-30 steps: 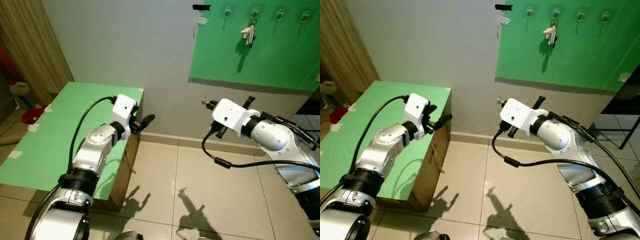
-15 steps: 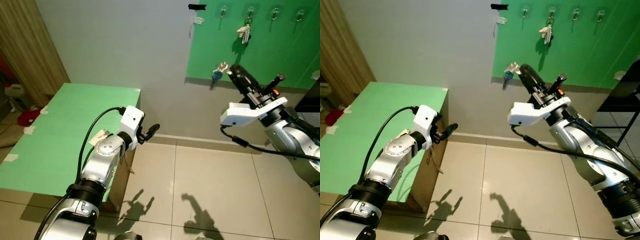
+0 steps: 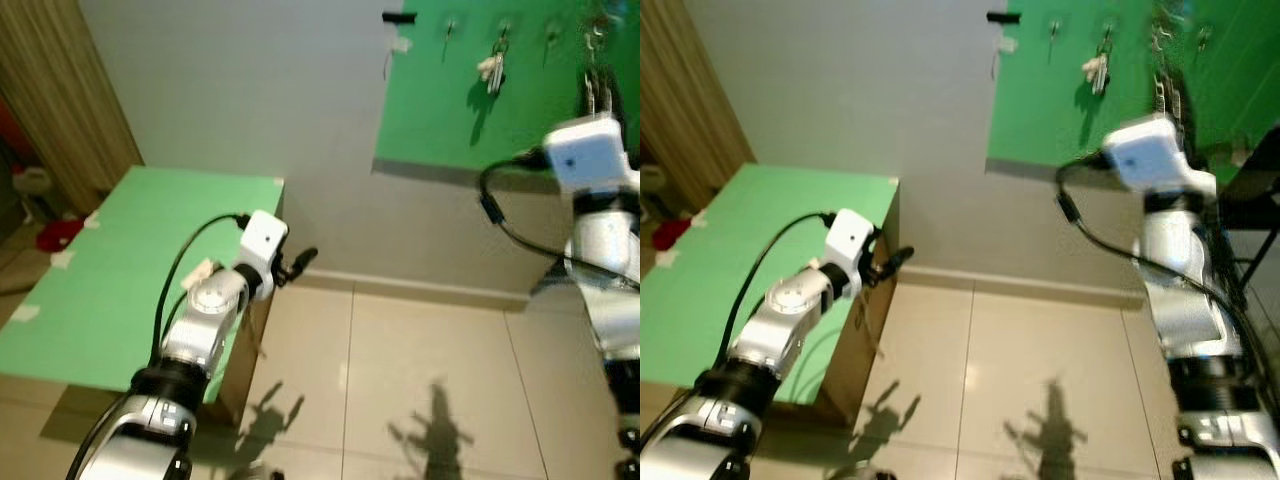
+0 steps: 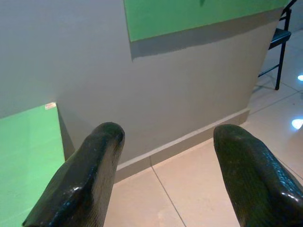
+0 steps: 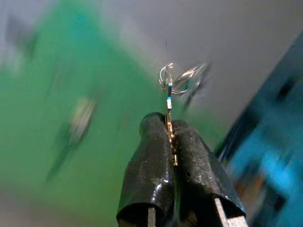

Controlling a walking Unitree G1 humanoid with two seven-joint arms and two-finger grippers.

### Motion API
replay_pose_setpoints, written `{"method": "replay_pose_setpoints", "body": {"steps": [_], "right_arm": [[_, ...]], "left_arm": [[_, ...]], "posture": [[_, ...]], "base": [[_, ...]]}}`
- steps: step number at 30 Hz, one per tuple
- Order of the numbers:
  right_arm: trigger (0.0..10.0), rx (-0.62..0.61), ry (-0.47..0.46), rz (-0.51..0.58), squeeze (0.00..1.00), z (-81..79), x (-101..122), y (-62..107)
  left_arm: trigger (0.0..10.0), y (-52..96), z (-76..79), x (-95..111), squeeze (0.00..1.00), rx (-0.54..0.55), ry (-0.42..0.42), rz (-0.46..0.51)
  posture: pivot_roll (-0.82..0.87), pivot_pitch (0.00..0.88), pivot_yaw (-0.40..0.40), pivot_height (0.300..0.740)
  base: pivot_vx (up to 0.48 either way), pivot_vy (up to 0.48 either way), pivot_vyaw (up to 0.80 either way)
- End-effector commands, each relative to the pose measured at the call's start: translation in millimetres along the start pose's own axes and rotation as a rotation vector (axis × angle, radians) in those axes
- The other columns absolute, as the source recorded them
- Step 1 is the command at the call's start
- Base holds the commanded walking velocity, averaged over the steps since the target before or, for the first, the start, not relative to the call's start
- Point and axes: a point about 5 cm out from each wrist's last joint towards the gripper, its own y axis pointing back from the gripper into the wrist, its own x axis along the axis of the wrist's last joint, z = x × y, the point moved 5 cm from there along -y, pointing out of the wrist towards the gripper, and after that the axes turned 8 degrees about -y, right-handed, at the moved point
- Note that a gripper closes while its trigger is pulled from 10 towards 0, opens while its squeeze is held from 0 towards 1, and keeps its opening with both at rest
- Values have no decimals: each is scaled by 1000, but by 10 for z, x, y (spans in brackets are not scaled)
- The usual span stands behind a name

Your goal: Hang keys on a hook

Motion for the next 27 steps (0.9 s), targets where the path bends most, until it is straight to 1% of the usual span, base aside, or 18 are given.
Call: {"method": "replay_pose_setpoints", "body": {"steps": [1, 2, 3, 6, 8, 9, 10, 11, 12, 13, 15, 16, 18, 19, 20, 23, 26, 27], "right_arm": [[0, 66, -187, -240, 0, -212, -443, 167], [0, 109, -273, -325, 0, -345, -570, 257], [0, 137, -349, -365, 0, -460, -614, 339], [0, 219, -456, -396, 0, -683, -580, 458], [0, 260, -486, -380, 0, -775, -516, 490], [0, 273, -510, -377, 0, -812, -492, 503], [0, 273, -510, -377, 0, -812, -492, 503], [0, 291, -530, -377, 0, -851, -478, 521], [0, 318, -569, -389, 0, -901, -471, 553], [0, 318, -569, -389, 0, -901, -471, 553], [0, 357, -605, -382, 0, -954, -433, 595], [0, 357, -605, -382, 0, -954, -433, 595], [0, 423, -662, -373, 0, -1037, -357, 664], [0, 475, -697, -365, 0, -1103, -292, 736], [0, 475, -697, -365, 0, -1103, -292, 736], [0, 506, -714, -378, 0, -1145, -284, 841], [0, 515, -727, -404, 0, -1184, -320, 931], [0, 515, -727, -404, 0, -1184, -320, 931]], "left_arm": [[10000, -14, 22, 10, 0, -12, -15, -4], [10000, -12, 27, 5, 0, -14, -14, -6], [10000, -10, 31, 0, 0, -17, -14, -7], [10000, -3, 38, -17, 0, -22, -13, -13], [10000, -3, 44, -23, 0, -25, -13, -15], [10000, -3, 47, -24, 0, -26, -13, -15], [10000, -3, 47, -24, 0, -26, -13, -15], [10000, -3, 52, -28, 0, -27, -10, -17], [10000, -2, 60, -37, 0, -28, 1, -21], [10000, -2, 60, -37, 0, -28, 1, -21], [10000, -2, 52, -54, 0, -6, 35, -25], [10000, -2, 52, -54, 0, -6, 35, -25], [10000, -14, 59, -22, 0, 8, 86, -6], [10000, -18, 55, 30, 0, 24, 125, 23], [10000, -18, 55, 30, 0, 24, 125, 23], [10000, 5, 54, 53, 0, 46, 145, 51], [10000, 49, 64, 11, 0, 67, 150, 53], [10000, 49, 64, 11, 0, 67, 150, 53]], "posture": [[-129, 0, 32, 740], [-130, 0, 33, 740], [-130, 0, 33, 740], [-131, 0, 33, 740], [-131, 0, 33, 740], [-132, 0, 31, 740], [-132, 0, 31, 740], [-134, 0, 32, 740], [-135, 0, 29, 740], [-135, 0, 29, 740], [-136, 0, 24, 740], [-136, 0, 24, 740], [-136, 0, 18, 740], [-135, 0, 13, 740], [-135, 0, 13, 740], [-134, 1, 7, 740], [-135, 1, 3, 740], [-135, 1, 3, 740]], "base": [[0, 0, 0], [0, 0, 0], [0, 0, 0], [0, 0, 0], [0, 0, 0], [0, 0, 0], [0, 0, 0], [0, 0, 0], [0, 0, 0], [0, 0, 0], [0, 0, 0], [0, 0, 0], [0, 0, 0], [0, 0, 0], [0, 0, 0], [0, 0, 0], [0, 0, 0], [0, 0, 0]]}}
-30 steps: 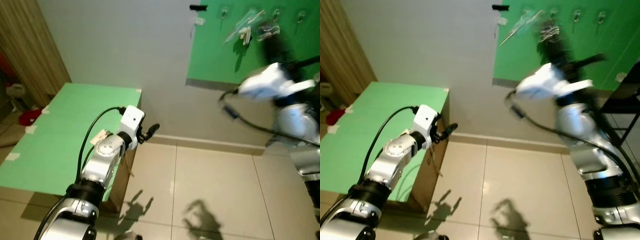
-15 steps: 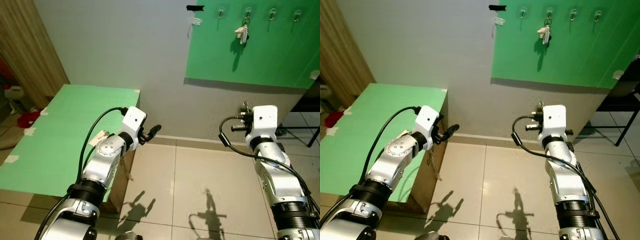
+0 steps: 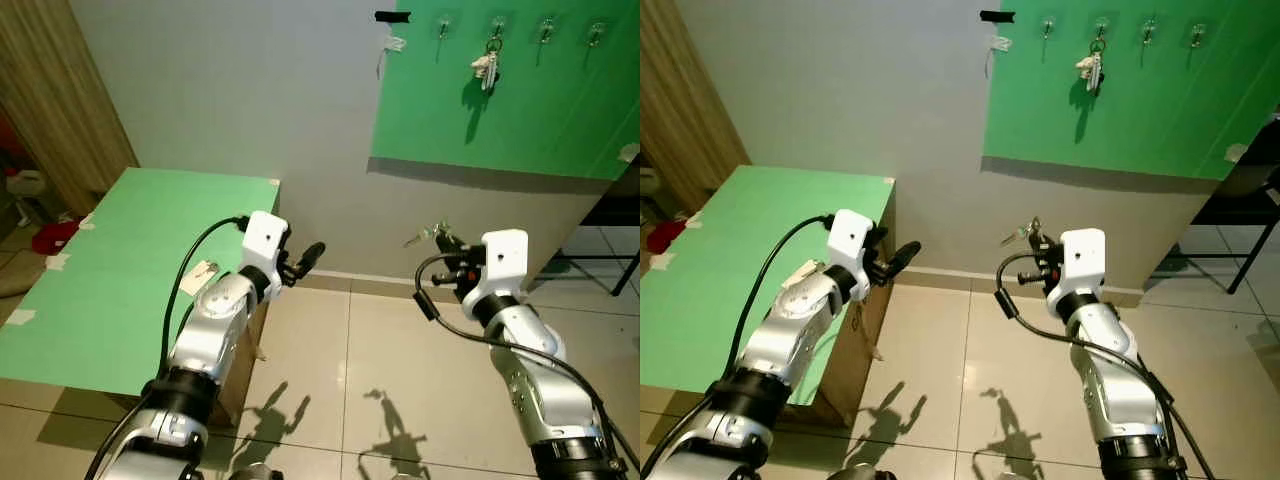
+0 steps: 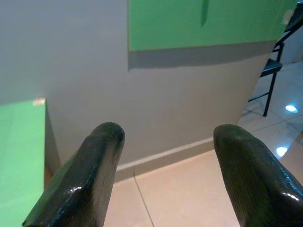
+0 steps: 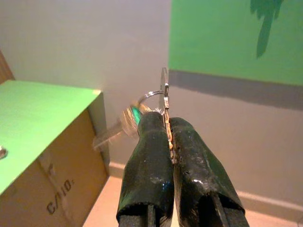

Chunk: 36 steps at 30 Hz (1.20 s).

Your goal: Hang keys on a hook

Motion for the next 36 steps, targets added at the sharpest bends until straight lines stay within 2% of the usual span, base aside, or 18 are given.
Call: {"method": "replay_pose_setpoints", "body": {"steps": [1, 6, 12, 21, 30, 33, 36], "right_arm": [[0, 9, -17, -1, 0, -37, -1, 16], [0, 8, -38, -5, 0, -61, -28, 35], [0, 10, -45, -17, 0, -109, -80, 33], [0, -42, -49, -12, 0, -20, -131, 72], [0, -156, 17, 65, 0, 165, -69, 119], [0, -184, 12, 80, 0, 219, -86, 150], [0, -199, 11, 73, 0, 256, -124, 176]], "left_arm": [[10000, 37, -10, -3, 0, 22, 5, 12], [10000, 57, 17, -15, 0, 32, 11, 19], [10000, 26, 26, -15, 0, 37, 28, 16], [10000, 21, -8, -35, 0, 48, 15, 8], [10000, 61, -194, -23, 0, 200, 19, 19], [10000, 169, -367, -141, 0, 325, 40, -20], [10000, 241, -375, -193, 0, 340, 37, -25]], "posture": [[-134, 0, 1, 740], [-131, 0, 0, 740], [-139, 0, 9, 740], [-146, 0, 20, 740], [-145, 0, 27, 740], [-145, 0, 33, 740], [-142, 0, 37, 740]], "base": [[0, 0, 0], [0, 0, 0], [0, -464, 0], [0, -447, 0], [0, -446, 0], [80, -137, 0], [0, 0, 0]]}}
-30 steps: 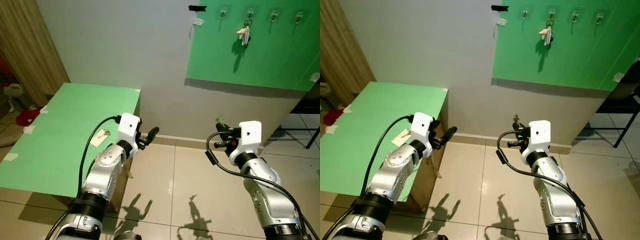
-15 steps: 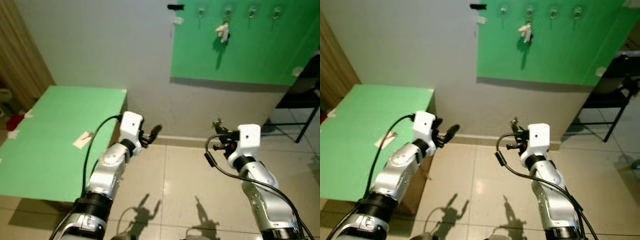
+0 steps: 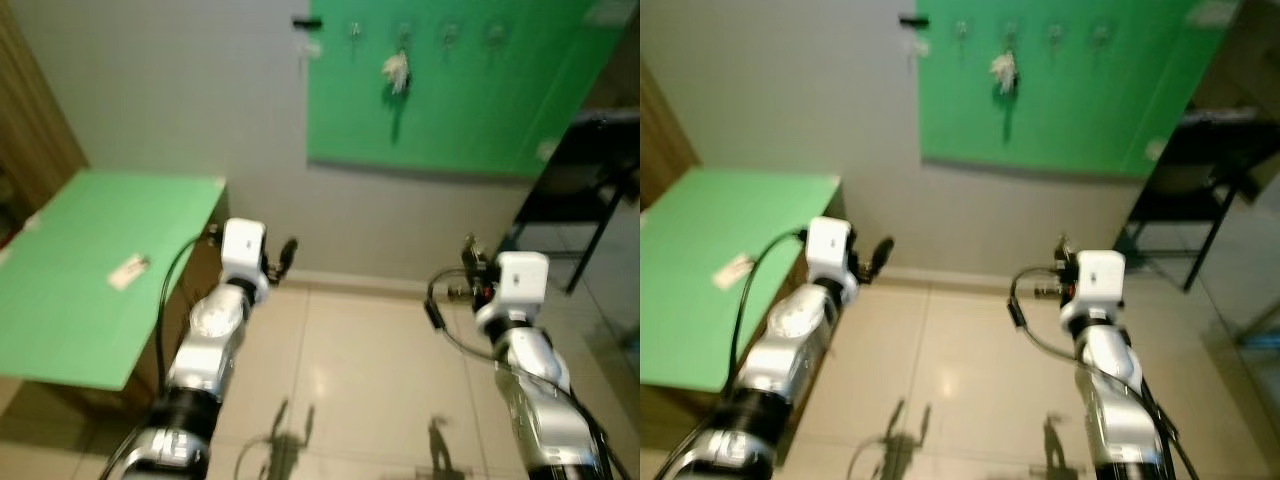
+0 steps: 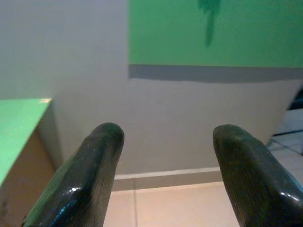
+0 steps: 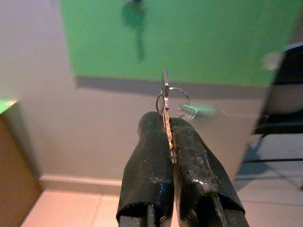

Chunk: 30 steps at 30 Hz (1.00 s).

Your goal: Hang keys on a hook

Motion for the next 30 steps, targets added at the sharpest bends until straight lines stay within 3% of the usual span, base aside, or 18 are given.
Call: {"method": "replay_pose_setpoints", "body": {"steps": [1, 8, 11, 20, 30], "right_arm": [[0, -7, -5, -1, 0, 2, -33, 17], [0, -46, 11, -8, 0, 124, -149, 212], [0, -63, -1, -19, 0, 164, -195, 273], [0, -46, -6, -28, 0, 80, -265, 310], [0, -29, -14, -22, 0, 4, -263, 264]], "left_arm": [[10000, 52, -81, -41, 0, 31, -13, -10], [10000, 363, 110, -250, 0, -35, -32, -41], [10000, 399, 168, -269, 0, -46, -38, -44], [10000, 372, 216, -199, 0, -66, -3, -30], [10000, 282, 224, -114, 0, -74, -14, -15]], "posture": [[-142, 0, 37, 740], [-144, 0, 35, 740], [-144, 2, 33, 740], [-148, 0, 38, 740], [-148, 0, 45, 740]], "base": [[0, 0, 0], [0, 0, 0], [0, 0, 0], [27, 0, 0], [444, 0, 0]]}}
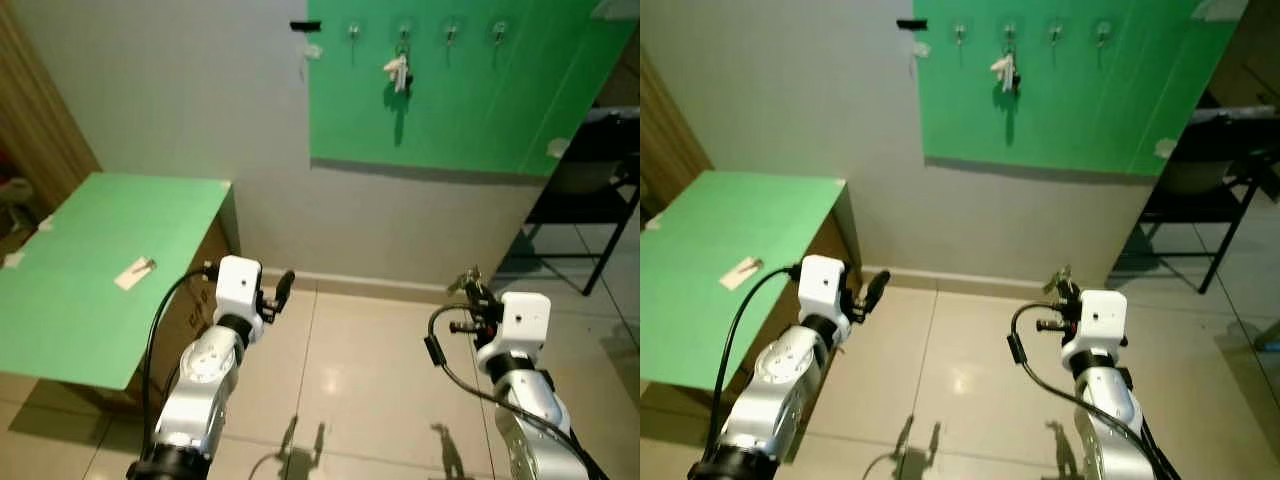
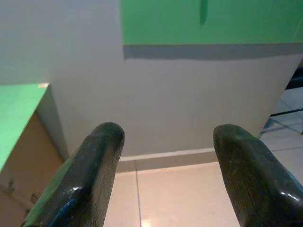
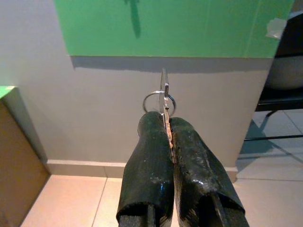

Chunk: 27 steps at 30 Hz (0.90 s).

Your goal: Hang keys on a hook

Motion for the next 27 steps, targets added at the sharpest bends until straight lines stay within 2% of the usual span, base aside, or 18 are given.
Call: {"method": "replay_pose_setpoints", "body": {"steps": [1, 6, 10, 17, 27], "right_arm": [[0, 12, -1, 28, 0, -47, 53, -38], [0, 28, -5, 19, 0, -85, 27, -47], [0, 27, -3, 14, 0, -87, 25, -58], [0, 25, 32, 28, 0, -59, 79, -119], [0, 69, 46, 36, 0, -152, 109, -179]], "left_arm": [[10000, -42, -10, 39, 0, -2, -11, 0], [10000, -76, -1, 52, 0, -9, -14, -1], [10000, -99, 3, 63, 0, -13, -13, 0], [10000, -167, -18, -5, 0, -4, -5, -22], [10000, -214, -4, 71, 0, -22, -19, 1]], "posture": [[-148, 0, 45, 740], [-154, 0, 51, 740], [-155, 0, 52, 740], [-150, 2, 44, 740], [-143, 0, 44, 740]], "base": [[458, 0, 0], [458, 0, 0], [458, 0, -744], [458, 0, 0], [458, 0, 0]]}}
